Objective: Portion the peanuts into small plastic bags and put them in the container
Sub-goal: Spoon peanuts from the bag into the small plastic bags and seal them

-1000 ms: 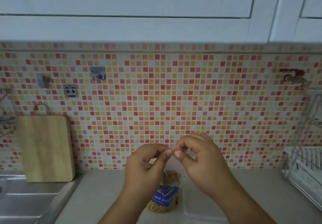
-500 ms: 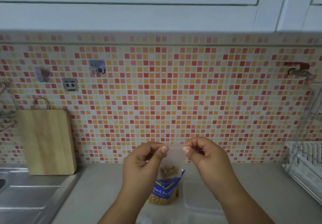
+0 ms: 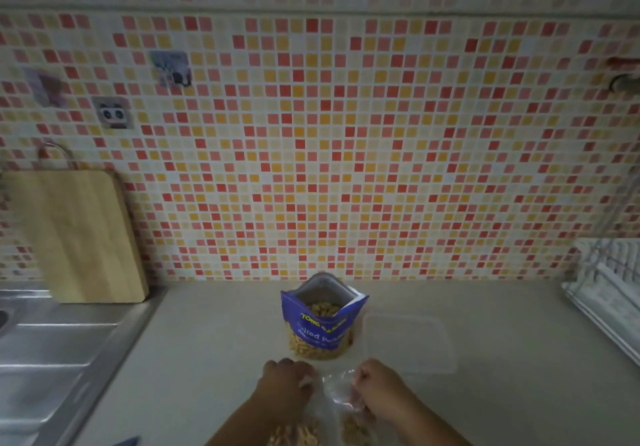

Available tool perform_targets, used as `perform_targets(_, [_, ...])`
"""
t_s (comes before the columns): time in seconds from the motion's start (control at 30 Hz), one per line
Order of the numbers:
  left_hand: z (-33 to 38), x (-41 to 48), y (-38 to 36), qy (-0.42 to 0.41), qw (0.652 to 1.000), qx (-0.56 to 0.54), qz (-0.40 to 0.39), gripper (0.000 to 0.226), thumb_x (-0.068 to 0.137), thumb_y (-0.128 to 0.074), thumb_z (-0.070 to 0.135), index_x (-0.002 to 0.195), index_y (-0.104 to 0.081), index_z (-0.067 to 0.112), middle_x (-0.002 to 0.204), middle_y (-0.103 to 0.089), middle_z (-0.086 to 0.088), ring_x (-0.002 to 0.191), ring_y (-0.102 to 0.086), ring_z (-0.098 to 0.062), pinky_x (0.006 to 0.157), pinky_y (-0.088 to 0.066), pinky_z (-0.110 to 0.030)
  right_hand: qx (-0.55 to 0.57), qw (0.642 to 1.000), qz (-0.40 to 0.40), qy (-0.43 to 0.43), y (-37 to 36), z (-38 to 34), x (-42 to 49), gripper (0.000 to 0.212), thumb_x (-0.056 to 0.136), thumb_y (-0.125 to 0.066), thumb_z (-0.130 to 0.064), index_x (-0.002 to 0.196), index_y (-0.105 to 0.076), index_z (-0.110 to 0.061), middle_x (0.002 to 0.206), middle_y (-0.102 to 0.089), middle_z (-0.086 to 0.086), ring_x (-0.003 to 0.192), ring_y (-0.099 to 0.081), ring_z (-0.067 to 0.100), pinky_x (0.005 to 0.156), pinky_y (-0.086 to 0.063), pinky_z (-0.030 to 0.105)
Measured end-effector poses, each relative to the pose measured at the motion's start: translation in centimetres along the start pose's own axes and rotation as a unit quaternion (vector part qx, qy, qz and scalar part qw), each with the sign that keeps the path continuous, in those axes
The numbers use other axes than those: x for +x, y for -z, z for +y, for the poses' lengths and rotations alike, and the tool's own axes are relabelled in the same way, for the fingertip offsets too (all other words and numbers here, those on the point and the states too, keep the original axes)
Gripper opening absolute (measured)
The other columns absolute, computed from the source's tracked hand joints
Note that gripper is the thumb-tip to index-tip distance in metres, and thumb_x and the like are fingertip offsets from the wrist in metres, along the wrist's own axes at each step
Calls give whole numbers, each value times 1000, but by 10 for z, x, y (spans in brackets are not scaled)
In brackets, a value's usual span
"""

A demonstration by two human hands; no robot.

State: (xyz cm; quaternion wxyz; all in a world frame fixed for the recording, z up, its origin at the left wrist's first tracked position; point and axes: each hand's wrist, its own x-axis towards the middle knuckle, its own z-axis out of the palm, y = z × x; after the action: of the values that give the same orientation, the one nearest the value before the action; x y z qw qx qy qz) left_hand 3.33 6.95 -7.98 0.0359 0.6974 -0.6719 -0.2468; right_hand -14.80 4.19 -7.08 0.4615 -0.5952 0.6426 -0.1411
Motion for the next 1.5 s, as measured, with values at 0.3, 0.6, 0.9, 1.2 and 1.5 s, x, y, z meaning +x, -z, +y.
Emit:
perform_targets(0.3, [-2,27,-25,26,989,148,-11,41,87,-47,37,125,-49,23,134,-43,-3,126,-34,-29,104,-35,-37,-84,994,71,-9,-19,18,21,29,89,-48,-25,64,-35,-31,89,-62,-1,109,-61,22,82,-42,22])
perform_targets(0.6, [-16,12,-9,-121,989,-13,83,30,75,-39,43,94,-53,25,97,-64,2,103,-49,-17,74,-33,-21,-210,961,83,157,-37,16,23,33,36,-59,-58,64,-64,-42,59,-59,-17,51,-60,1,55,-41,2])
perform_targets(0.9, [4,-29,49,-123,914,-358,145,11,72,-73,26,80,-67,27,76,-67,13,71,-59,0,72,-48,-16,-7,960,135,244,7,-38,-32,45,75,-70,-18,48,-55,-51,60,-59,-31,57,-52,-9,54,-36,7])
perform_targets(1.2, [52,-52,107,-117,855,-463,200,15,84,-66,11,71,-70,15,65,-66,4,65,-59,-6,64,-47,-17,119,940,161,277,51,-82,-76,19,86,-65,-19,68,-64,-27,74,-63,0,66,-53,7,63,-42,19])
perform_targets(1.5, [89,-73,126,-175,855,-413,261,20,87,-62,8,70,-68,18,66,-70,2,60,-62,-7,57,-48,-14,-83,887,233,390,82,-120,-99,12,84,-64,-30,79,-57,-38,89,-60,-20,97,-41,-2,81,-33,12])
